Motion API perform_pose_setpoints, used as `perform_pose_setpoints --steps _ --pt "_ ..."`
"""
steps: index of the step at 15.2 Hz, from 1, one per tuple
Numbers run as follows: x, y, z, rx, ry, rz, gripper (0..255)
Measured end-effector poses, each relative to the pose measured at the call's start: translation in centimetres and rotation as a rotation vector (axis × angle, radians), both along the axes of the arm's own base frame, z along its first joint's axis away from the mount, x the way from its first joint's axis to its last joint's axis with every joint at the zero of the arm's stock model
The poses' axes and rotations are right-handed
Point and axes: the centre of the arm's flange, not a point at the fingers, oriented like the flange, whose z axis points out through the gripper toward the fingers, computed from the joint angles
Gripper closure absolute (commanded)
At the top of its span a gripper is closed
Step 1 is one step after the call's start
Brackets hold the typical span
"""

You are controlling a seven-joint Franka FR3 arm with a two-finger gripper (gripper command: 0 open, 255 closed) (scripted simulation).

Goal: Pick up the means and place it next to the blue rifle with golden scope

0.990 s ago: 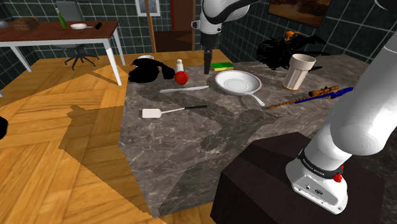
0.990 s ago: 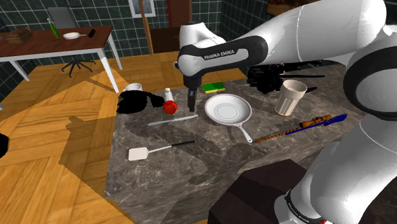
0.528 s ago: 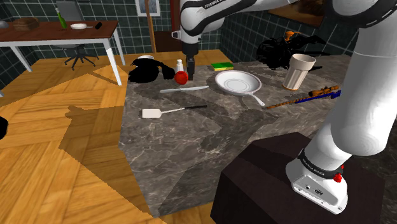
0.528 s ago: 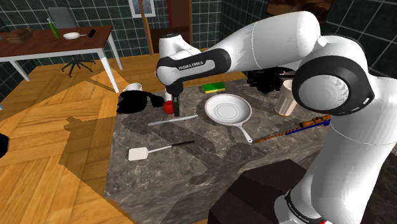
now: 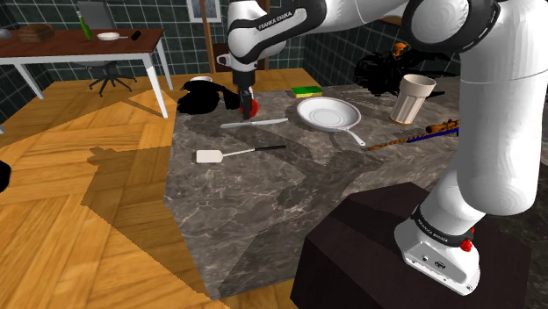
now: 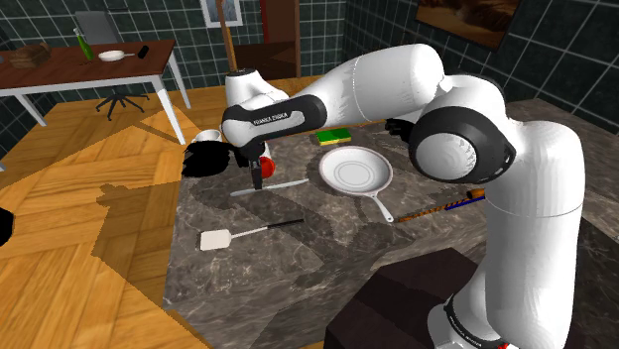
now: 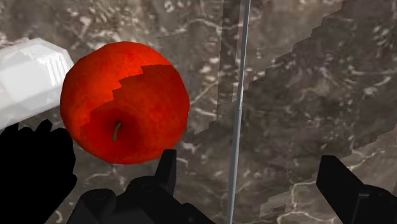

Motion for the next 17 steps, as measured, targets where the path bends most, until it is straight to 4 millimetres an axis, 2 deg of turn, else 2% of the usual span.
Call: perform_pose_setpoints --steps 2,6,11,12,17 --pt "-0.2 0.6 -0.5 0.004 -0.007 0.007 0" --pt "0.0 0.3 -2.7 0.002 0.000 0.005 0" --pt "0.0 0.2 -3.1 0.000 0.004 0.003 0" --pt "0.0 0.2 -3.1 0.000 0.004 0.003 255" --pt "0.1 0.0 -3.2 -0.003 0.007 -0.001 255"
